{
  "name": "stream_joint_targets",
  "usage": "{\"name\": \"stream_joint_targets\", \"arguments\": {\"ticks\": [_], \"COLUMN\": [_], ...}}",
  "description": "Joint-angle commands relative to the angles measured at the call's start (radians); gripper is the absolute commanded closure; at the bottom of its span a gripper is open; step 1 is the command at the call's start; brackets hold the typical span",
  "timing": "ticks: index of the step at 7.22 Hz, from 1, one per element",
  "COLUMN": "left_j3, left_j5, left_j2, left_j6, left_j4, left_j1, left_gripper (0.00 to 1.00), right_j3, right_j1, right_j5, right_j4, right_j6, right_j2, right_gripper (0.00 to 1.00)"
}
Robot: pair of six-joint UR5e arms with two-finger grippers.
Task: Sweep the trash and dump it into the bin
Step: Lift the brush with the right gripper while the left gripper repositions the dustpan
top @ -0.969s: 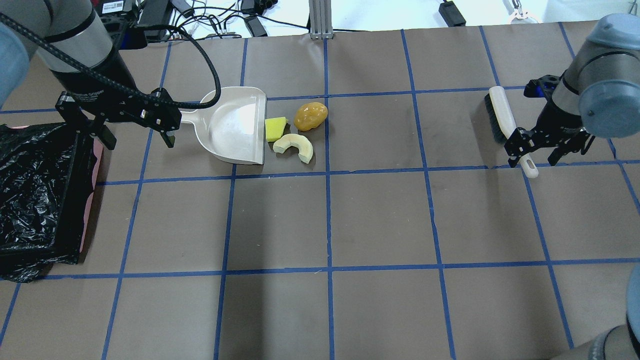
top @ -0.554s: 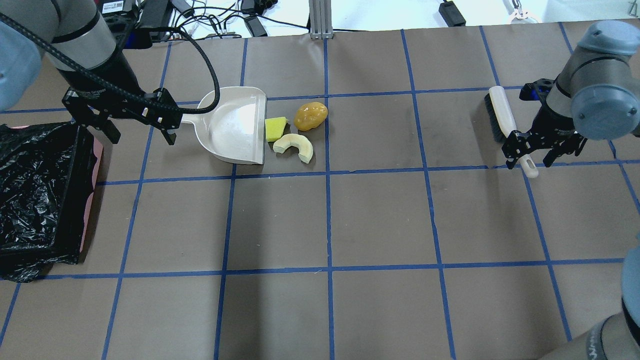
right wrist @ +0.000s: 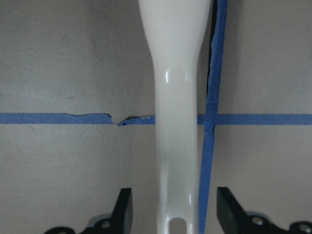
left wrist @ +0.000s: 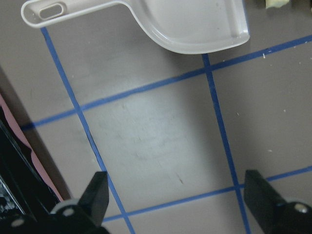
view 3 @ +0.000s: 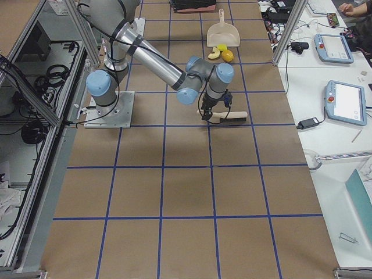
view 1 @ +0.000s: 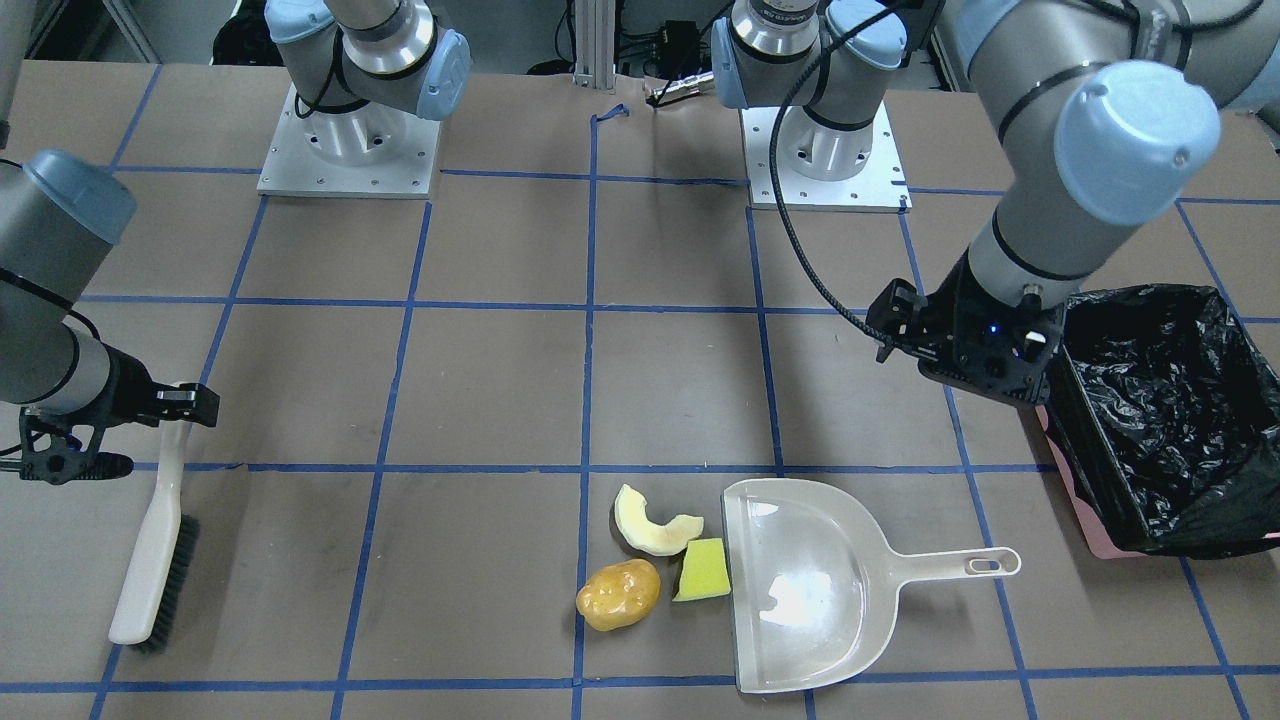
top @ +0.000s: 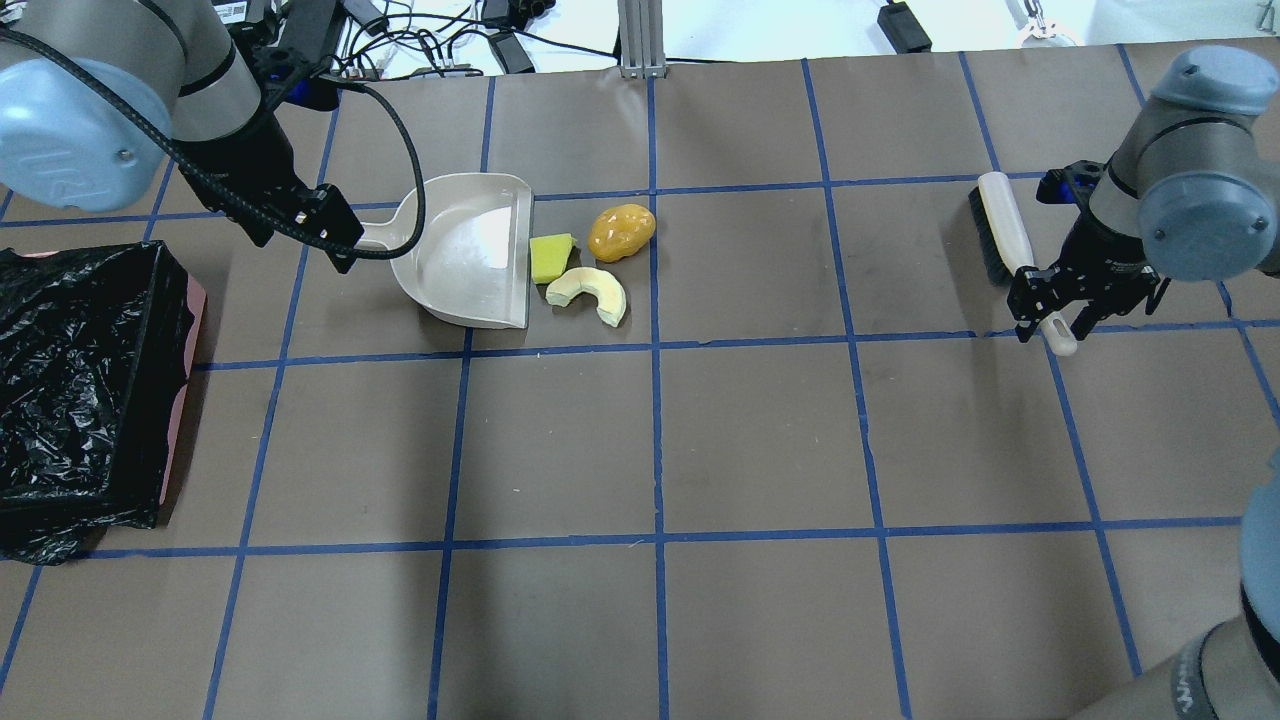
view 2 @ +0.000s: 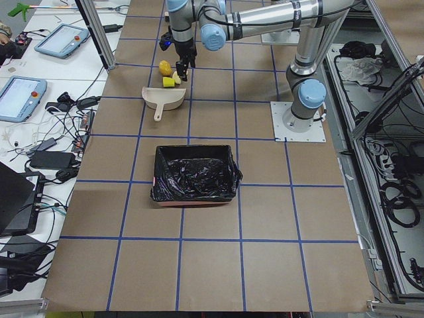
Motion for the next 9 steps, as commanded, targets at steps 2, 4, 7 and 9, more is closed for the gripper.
{"name": "stream_joint_targets", "arguments": {"ticks": [2, 4, 7, 9], "left_j3": [0.001, 0.009, 0.015, 0.046], "left_j5": [0.001, 0.001, 0.000, -0.002], "left_j2": [-0.133, -0.181, -0.223, -0.252], "left_j6": [0.550, 0.802, 0.935, 0.980], "left_j4": [0.206, 0.263, 0.296, 0.299], "left_j1": [0.076, 0.078, 0.079, 0.079], "left_gripper": [0.00, 0.00, 0.00, 0.00], "right_j3": [-0.012, -0.039, -0.075, -0.075], "right_j1": [0.000, 0.000, 0.030, 0.101], "right_j5": [0.002, -0.008, 0.008, 0.009], "right_j4": [0.000, 0.011, 0.026, 0.026], "right_j6": [-0.002, 0.001, -0.002, 0.068], "right_j2": [0.001, -0.005, -0.011, -0.013], "right_gripper": [1.00, 1.00, 1.00, 1.00]}}
